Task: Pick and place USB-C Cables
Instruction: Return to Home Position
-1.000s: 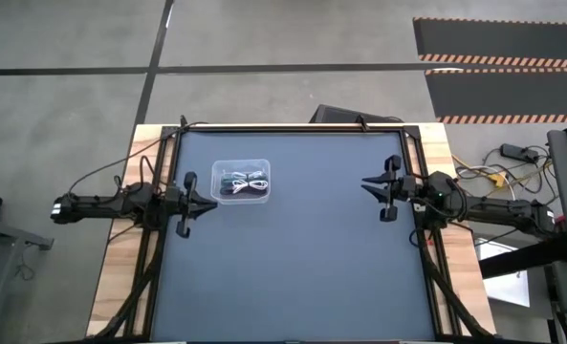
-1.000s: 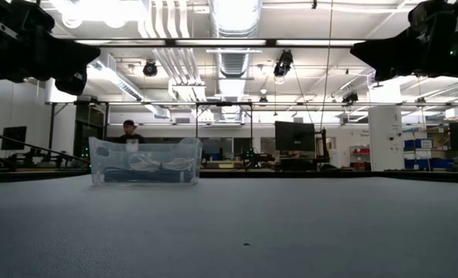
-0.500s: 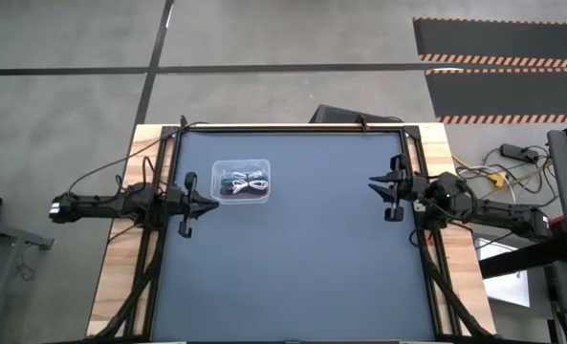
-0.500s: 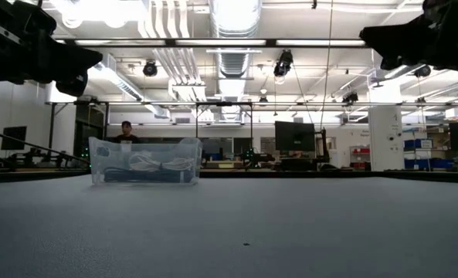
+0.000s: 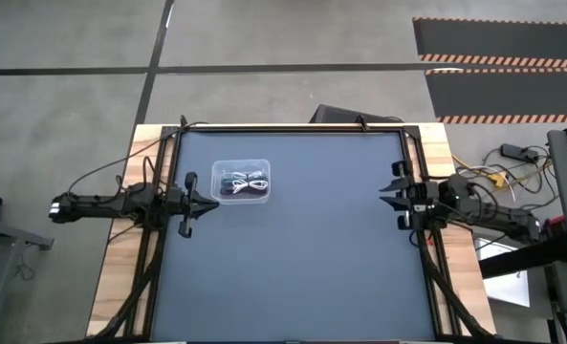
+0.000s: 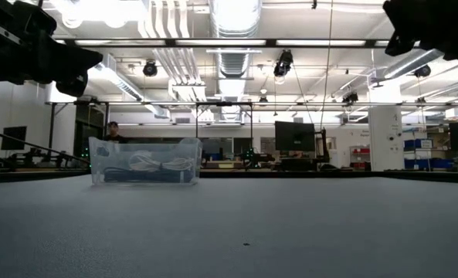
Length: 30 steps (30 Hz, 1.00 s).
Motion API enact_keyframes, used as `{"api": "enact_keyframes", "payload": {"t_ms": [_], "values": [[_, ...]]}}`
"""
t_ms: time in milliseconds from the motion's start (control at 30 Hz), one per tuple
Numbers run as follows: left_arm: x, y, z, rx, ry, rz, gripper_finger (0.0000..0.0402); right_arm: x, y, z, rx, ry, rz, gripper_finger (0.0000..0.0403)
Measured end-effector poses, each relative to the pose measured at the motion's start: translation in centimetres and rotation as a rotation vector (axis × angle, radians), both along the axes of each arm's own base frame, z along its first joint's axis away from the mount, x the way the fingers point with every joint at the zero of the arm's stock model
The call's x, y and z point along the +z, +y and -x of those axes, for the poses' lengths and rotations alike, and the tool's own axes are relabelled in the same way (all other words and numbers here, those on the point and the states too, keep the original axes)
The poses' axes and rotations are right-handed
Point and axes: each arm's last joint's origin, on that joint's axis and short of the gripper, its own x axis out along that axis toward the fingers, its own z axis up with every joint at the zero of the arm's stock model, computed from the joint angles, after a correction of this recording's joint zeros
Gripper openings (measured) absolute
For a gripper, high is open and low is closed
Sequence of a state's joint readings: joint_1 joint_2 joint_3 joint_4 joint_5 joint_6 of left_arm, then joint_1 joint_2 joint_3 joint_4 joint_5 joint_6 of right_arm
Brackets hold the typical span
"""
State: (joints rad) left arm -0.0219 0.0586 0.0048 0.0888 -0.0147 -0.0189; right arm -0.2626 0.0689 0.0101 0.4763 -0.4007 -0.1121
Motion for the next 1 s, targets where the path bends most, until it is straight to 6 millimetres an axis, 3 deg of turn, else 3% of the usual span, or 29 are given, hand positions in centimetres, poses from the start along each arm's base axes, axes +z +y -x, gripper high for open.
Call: {"api": "enact_keyframes", "payload": {"t_ms": [1000], "values": [[0.0,0.0,0.01,0.0,-0.001,0.0,0.0005,-0.52,-0.12,-0.42,0.01,0.067,-0.049,0.0068]]}}
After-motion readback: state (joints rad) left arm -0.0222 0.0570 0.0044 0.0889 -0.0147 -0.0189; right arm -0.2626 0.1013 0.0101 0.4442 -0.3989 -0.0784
